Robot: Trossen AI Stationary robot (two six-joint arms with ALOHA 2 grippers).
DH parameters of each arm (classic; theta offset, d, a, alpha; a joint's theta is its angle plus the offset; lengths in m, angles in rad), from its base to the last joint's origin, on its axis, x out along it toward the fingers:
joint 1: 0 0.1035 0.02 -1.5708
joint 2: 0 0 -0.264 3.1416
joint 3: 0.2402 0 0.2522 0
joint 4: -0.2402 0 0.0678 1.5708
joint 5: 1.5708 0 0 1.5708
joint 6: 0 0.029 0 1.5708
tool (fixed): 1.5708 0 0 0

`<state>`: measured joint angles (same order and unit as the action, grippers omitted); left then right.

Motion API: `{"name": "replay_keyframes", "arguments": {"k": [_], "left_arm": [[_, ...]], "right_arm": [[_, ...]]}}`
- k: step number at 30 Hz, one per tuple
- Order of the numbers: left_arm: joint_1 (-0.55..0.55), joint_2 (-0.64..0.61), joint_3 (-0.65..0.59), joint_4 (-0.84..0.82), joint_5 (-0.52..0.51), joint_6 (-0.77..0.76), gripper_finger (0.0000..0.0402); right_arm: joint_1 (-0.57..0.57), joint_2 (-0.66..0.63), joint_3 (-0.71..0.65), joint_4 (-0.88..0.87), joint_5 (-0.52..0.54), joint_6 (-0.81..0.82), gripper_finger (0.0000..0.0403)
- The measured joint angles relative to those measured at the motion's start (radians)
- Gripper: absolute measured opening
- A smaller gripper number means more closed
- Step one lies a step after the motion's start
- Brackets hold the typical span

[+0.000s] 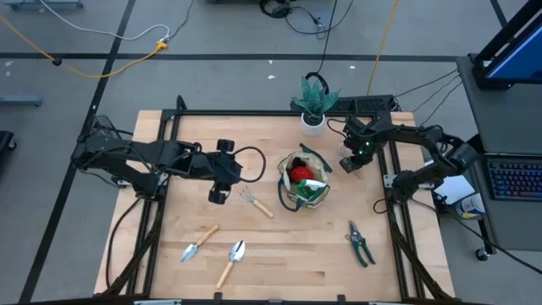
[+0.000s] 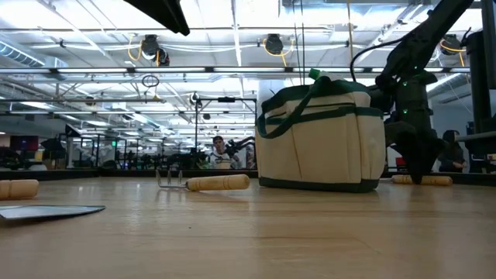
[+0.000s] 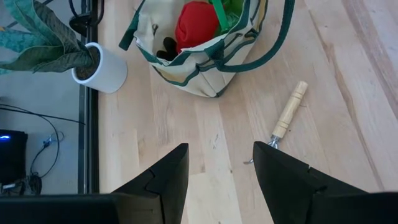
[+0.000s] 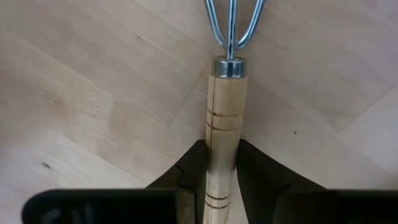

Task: Pick & Place Garden tools in Gardening bag
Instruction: Put the right brown hand rake into the gardening bag

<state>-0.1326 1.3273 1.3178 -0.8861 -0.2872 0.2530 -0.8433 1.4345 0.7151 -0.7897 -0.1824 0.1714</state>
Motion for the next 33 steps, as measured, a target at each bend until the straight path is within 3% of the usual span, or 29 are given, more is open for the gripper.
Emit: {"name": "replay_keyframes", "arguments": {"k": [10, 33], "left_arm": [[0.0, 0.0, 0.0, 0.0, 0.0, -0.005, 0.0184], [0.0, 0.0, 0.0, 0.019, -0.001, -0.004, 0.0184]], "right_arm": [[0.024, -0.04, -0.003, 0.025, 0.077, 0.002, 0.0059], [0.36, -0.376, 0.01, -0.1, 0.398, 0.158, 0.0057]]}}
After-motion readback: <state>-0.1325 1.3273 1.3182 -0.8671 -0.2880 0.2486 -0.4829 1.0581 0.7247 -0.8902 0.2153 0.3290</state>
